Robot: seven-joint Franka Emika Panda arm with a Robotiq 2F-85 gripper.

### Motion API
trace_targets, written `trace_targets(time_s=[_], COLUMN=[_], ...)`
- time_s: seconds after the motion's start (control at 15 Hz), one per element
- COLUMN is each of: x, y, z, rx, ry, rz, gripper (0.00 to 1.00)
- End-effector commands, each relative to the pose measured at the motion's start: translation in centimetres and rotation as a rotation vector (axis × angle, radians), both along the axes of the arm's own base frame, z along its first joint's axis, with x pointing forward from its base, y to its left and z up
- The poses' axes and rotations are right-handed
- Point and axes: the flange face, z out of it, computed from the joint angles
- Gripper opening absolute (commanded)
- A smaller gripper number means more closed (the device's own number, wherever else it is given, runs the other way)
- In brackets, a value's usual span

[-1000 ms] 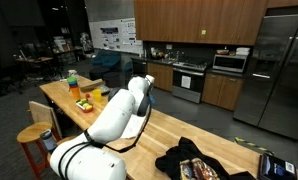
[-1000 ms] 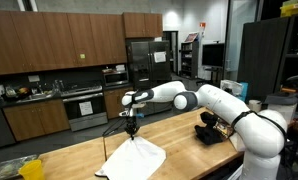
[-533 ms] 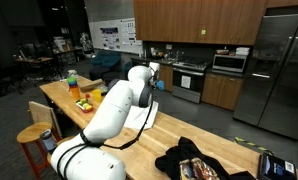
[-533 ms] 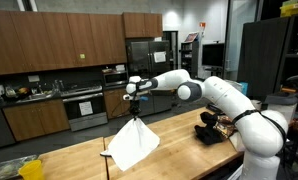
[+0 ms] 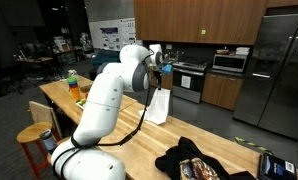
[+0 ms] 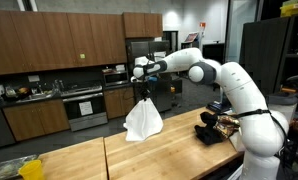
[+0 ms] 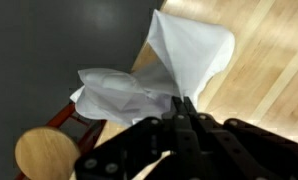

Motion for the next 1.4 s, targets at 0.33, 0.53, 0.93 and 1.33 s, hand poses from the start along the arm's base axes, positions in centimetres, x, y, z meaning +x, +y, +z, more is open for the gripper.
trace_targets(time_s=[0.33,0.53,0.93,1.33], x=[-5.3,-6.1,-7.6,-13.1], y=[-3.7,-3.8,-7.3,-18.9], z=[5.2,5.2,4.1,6.6], rx=[-0.062,-0.066,-0.116,-0.147], ry=[-0.024,-0.015,0.020,0.010], rz=[-0.059,-0.059,-0.147,-0.487], gripper=[0.02,0.02,0.00,0.00])
